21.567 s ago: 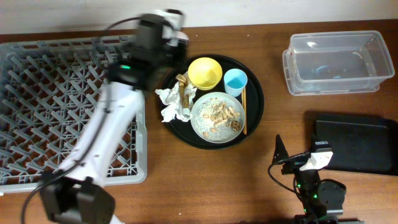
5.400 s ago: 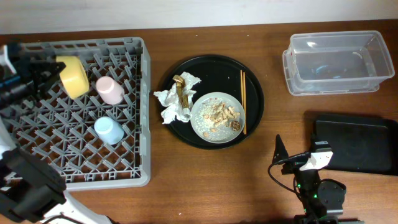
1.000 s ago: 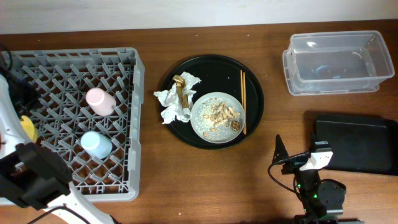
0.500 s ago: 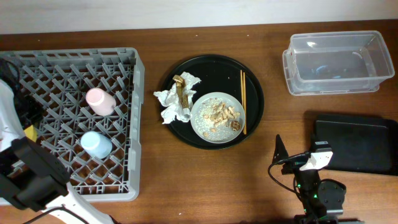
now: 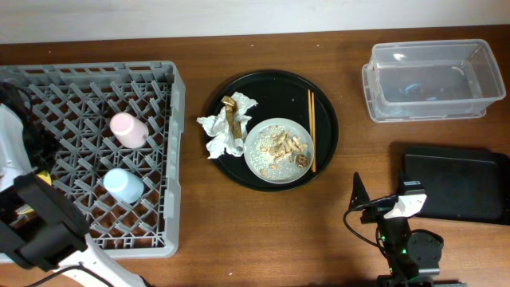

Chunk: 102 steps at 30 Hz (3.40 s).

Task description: Sort waste into correct bins and load items into the dishwasher rack

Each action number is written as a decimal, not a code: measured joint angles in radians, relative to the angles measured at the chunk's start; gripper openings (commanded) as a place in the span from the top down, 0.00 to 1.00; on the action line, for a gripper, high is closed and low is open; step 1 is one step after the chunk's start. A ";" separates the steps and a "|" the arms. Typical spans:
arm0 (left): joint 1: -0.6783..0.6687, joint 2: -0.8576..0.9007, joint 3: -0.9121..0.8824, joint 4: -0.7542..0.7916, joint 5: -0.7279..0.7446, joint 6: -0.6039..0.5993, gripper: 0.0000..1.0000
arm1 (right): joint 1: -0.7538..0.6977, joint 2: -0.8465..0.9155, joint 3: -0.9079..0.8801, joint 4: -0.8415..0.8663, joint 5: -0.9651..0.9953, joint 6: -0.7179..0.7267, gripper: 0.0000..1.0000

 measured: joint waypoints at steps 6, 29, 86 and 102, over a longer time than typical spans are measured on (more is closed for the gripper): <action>-0.003 0.000 0.222 -0.072 0.225 0.001 1.00 | 0.000 0.000 0.000 0.000 0.000 0.000 0.02; -0.046 0.032 0.037 0.376 1.270 0.327 1.00 | 0.000 0.000 0.000 0.000 0.000 0.000 0.02; -0.031 0.072 0.331 0.168 0.523 0.130 1.00 | 0.000 0.001 0.000 0.000 0.000 0.000 0.02; -0.098 0.072 0.084 0.282 0.197 0.130 1.00 | 0.000 0.001 0.000 0.000 0.000 0.000 0.02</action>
